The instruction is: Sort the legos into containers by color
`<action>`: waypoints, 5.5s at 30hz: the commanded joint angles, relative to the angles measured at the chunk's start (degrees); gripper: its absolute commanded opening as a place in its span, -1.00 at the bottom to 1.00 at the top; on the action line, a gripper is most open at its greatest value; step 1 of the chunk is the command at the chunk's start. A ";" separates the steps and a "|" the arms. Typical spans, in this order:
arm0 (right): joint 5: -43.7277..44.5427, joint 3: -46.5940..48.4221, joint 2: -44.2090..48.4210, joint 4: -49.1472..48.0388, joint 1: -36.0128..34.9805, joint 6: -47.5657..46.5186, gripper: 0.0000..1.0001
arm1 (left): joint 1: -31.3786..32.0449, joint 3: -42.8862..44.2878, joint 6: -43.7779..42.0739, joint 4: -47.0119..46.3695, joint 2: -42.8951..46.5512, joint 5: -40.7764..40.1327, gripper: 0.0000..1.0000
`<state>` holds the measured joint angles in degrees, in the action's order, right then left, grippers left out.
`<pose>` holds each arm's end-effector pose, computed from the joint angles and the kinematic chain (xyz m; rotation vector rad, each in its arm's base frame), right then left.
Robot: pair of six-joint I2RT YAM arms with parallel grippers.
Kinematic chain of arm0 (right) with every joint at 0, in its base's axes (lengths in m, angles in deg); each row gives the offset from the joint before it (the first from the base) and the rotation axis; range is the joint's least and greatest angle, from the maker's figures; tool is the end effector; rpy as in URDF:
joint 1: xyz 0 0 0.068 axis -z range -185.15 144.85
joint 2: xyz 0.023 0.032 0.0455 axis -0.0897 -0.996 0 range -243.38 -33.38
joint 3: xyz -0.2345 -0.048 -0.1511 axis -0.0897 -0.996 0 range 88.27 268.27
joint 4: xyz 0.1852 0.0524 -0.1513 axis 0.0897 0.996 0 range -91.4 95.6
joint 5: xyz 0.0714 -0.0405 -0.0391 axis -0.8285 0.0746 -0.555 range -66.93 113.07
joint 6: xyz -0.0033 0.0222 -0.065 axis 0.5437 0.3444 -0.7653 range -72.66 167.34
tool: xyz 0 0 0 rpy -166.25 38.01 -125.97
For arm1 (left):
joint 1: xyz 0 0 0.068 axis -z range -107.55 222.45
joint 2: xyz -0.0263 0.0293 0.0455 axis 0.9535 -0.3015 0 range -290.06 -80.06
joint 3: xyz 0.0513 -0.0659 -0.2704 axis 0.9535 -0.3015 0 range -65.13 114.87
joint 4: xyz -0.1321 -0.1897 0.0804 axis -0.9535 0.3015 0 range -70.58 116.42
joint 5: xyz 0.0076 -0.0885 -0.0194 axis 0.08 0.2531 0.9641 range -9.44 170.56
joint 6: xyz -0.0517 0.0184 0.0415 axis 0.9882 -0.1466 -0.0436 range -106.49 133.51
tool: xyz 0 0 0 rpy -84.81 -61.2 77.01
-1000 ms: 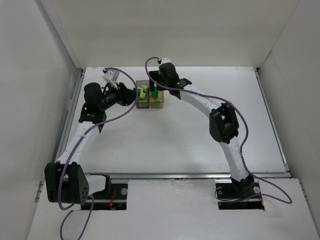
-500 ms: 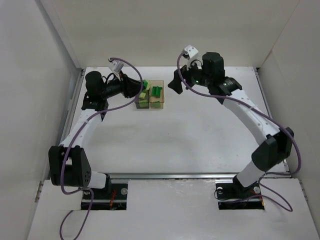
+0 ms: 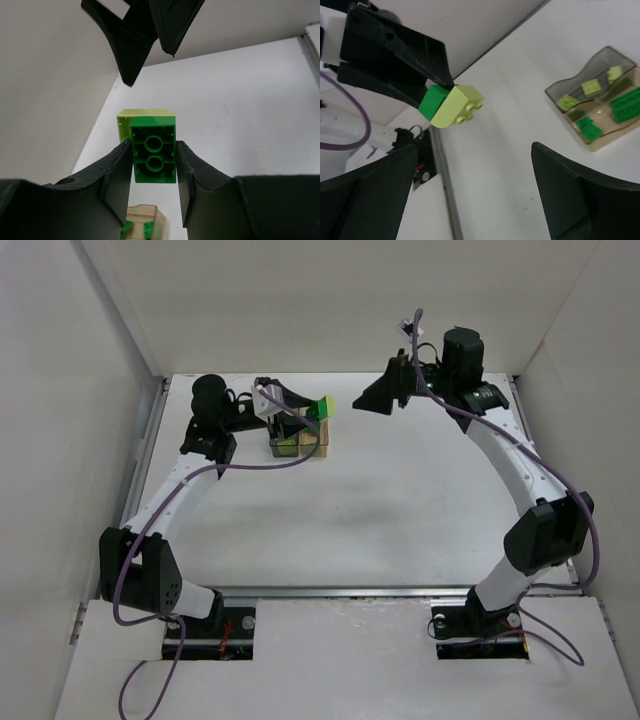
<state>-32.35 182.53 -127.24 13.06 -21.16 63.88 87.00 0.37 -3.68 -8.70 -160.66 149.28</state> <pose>0.3407 0.1454 0.4234 -0.7090 1.7524 1.2646 0.2791 -0.1260 0.4042 1.2825 0.8471 -0.7628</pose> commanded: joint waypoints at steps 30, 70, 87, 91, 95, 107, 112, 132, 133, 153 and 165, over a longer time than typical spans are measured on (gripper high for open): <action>-36.68 14.11 -8.79 -5.14 -0.95 -2.73 0.87 | 9.62 -2.48 -8.65 -14.42 8.53 5.89 -1.00; -27.57 3.12 -4.22 -4.61 -1.30 0.60 -1.00 | 7.52 -7.66 -9.35 -13.20 12.74 -9.19 -1.00; 27.62 32.45 -37.57 -4.61 -14.83 12.46 -1.00 | 5.76 -18.63 3.83 -7.56 21.96 -57.38 -1.00; 35.37 43.80 -47.69 -4.61 -17.65 13.00 -0.98 | 4.17 -20.76 4.88 -6.43 23.20 -60.72 -1.00; 39.76 45.14 -51.33 -4.61 -18.27 14.31 -0.66 | 1.72 -22.69 4.89 -6.42 23.30 -59.59 -1.00; 40.75 40.21 -48.17 -5.14 -18.27 13.70 -0.42 | 1.19 -20.93 6.47 -6.95 18.28 -56.17 -1.00; 39.42 38.46 -46.42 -5.14 -18.27 13.70 0.97 | 1.19 -20.93 6.99 -6.95 17.06 -53.71 -1.00; 52.33 2.20 -6.87 -5.14 -6.49 5.27 1.00 | 2.50 -0.05 9.54 -3.61 -13.43 -39.46 -1.00; 53.21 0.42 -3.90 -5.14 -6.49 3.96 1.00 | 2.50 1.55 10.41 -3.61 -17.45 -39.46 -1.00; 56.21 -6.46 6.32 1.27 -3.77 -1.24 1.00 | 5.41 17.81 15.43 6.74 -33.67 -48.07 0.81; 78.27 -16.47 17.13 3.90 4.41 5.16 1.00 | -0.47 17.48 20.34 21.78 -12.93 -87.15 0.99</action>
<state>35.32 168.17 -113.19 15.99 -19.23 65.67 91.06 17.20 13.47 10.32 -183.23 79.41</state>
